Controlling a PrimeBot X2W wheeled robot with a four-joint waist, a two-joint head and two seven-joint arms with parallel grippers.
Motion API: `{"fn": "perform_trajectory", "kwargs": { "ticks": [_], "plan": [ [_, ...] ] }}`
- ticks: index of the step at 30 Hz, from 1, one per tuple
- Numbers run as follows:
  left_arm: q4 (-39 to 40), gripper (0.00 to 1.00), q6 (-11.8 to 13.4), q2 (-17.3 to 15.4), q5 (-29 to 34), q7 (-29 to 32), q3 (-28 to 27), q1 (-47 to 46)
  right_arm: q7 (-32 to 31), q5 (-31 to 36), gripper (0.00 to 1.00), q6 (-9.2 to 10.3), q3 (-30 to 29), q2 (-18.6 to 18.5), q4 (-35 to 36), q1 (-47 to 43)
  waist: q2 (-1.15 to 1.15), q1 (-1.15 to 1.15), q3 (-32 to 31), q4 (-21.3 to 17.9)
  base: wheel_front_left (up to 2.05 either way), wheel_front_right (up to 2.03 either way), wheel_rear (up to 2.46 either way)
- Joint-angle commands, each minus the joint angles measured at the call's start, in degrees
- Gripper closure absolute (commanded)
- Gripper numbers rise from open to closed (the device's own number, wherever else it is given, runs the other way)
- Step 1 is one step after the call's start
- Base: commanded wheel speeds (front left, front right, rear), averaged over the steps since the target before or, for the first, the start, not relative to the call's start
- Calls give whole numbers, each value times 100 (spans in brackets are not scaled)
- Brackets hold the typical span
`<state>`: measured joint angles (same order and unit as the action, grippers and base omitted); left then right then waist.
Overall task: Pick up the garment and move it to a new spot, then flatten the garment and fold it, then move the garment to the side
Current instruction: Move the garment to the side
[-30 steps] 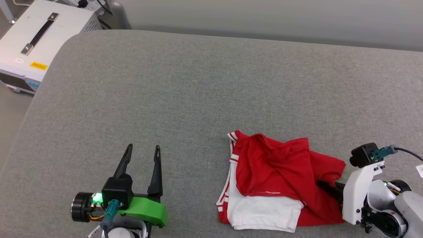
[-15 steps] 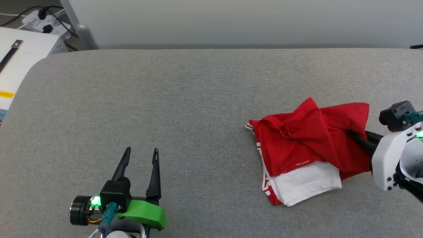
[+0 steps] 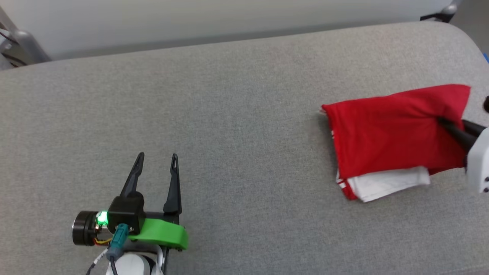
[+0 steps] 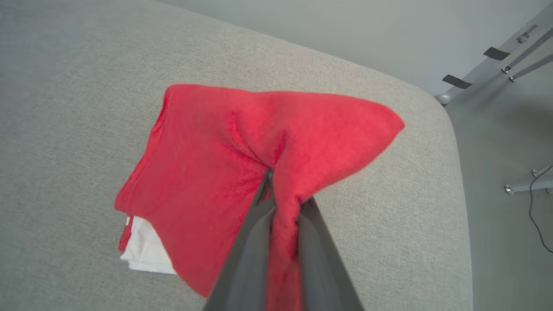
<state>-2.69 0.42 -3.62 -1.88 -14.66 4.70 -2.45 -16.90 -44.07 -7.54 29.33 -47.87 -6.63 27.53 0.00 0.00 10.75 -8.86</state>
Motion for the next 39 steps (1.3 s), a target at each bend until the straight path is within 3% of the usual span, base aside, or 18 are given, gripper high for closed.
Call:
{"fn": "perform_trajectory", "kwargs": {
  "ticks": [1, 11, 16, 30, 32, 39],
  "plan": [
    [54, 0, -21, -49, 64, -34, -23, -145, -5, -18, 100, 5, -93, -58, -85, 163, 0, 0, 388, -192, 0, 0, 0],
    [472, 0, -82, -187, 187, -34, 54, -758, -70, 79, 100, 5, -680, -642, -1338, 774, 0, 0, 1565, 6, 0, 0, 0],
    [674, 0, -53, -227, 212, -34, 67, -985, -75, 133, 100, 5, -995, -703, -2038, 1160, 0, 0, 2005, 39, 0, 0, 0],
    [833, 0, 15, -300, 181, -34, 109, -1157, 268, 461, 100, 5, -1525, -728, -3426, 1952, 0, 0, 2282, 137, 0, 0, 0],
    [824, 0, 35, -297, 167, -34, 110, -1131, 389, 497, 0, 5, -1546, -672, -3544, 2012, 0, 0, 2231, 145, 0, 0, 0],
    [768, 0, 63, -287, 136, -34, 145, -1030, 982, 694, 0, 5, -1491, -639, -3689, 2043, 0, 0, 1898, 236, 0, 0, 0]
  ]
}}
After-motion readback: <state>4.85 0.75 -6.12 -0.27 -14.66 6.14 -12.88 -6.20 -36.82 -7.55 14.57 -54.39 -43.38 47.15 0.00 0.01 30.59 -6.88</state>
